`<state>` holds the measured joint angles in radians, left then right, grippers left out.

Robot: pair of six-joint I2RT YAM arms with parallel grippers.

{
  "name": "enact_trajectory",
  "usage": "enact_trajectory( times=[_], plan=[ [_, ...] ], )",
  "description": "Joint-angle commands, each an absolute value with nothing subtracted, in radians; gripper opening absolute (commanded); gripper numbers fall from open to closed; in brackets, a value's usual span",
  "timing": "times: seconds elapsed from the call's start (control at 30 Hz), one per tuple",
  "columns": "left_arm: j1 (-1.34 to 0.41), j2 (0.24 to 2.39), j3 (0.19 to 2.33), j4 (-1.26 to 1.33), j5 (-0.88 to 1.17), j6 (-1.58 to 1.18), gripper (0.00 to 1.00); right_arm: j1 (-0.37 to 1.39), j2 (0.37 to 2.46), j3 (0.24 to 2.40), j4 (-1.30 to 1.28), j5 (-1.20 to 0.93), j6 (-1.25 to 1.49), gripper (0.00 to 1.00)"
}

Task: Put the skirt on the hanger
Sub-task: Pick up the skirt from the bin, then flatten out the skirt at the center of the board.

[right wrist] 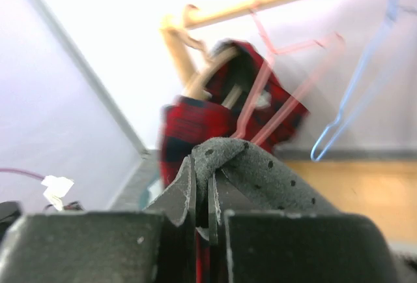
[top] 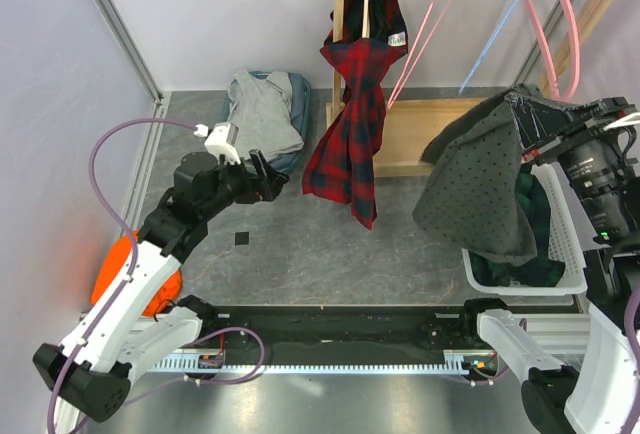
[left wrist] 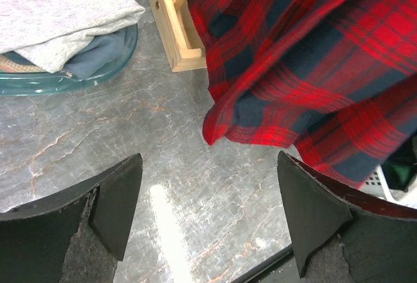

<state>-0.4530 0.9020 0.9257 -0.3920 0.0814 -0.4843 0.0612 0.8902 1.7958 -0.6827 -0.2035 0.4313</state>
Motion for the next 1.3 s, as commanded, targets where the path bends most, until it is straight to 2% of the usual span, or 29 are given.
enact_trajectory(
  times=[0.0,0.07,0.17,0.2,0.3,0.43,0.57,0.77,0.87,0.97,1.27],
  plan=[
    [-0.453,0.819,0.951,-0.431,0.112,-0.465,0.90,0.061,0.905,1.838,-0.511,-0.425,0.469,0.00],
    [-0.453,0.781,0.937,-0.430,0.165,-0.443,0.89,0.063,0.908,1.822,-0.466,-0.504,0.511,0.00],
    [-0.454,0.694,0.902,-0.378,0.423,-0.330,0.88,0.063,0.902,1.764,-0.391,-0.605,0.583,0.00],
    [-0.454,0.643,0.888,-0.356,0.568,-0.318,0.88,0.061,0.899,1.741,-0.370,-0.626,0.606,0.00],
    [-0.454,0.586,0.830,-0.221,0.823,-0.327,0.90,0.063,0.877,1.649,-0.298,-0.678,0.675,0.00],
    [-0.466,0.597,0.787,-0.081,0.942,-0.408,0.92,0.061,0.870,1.571,-0.255,-0.706,0.715,0.00],
    [-0.564,0.649,0.762,-0.005,0.867,-0.440,0.92,0.061,0.874,1.551,-0.285,-0.690,0.700,0.00],
    [-0.834,0.829,0.745,0.089,0.527,-0.439,0.89,0.061,0.902,1.519,-0.368,-0.632,0.655,0.00],
    [-0.899,0.946,0.749,0.139,0.401,-0.446,0.86,0.061,0.902,1.500,-0.382,-0.620,0.643,0.00],
    [-0.940,1.015,0.767,0.172,0.321,-0.433,0.84,0.061,0.902,1.493,-0.396,-0.615,0.634,0.00],
    [-1.038,1.232,0.854,0.238,0.256,-0.384,0.85,0.061,0.896,1.474,-0.413,-0.614,0.629,0.00]
  ],
)
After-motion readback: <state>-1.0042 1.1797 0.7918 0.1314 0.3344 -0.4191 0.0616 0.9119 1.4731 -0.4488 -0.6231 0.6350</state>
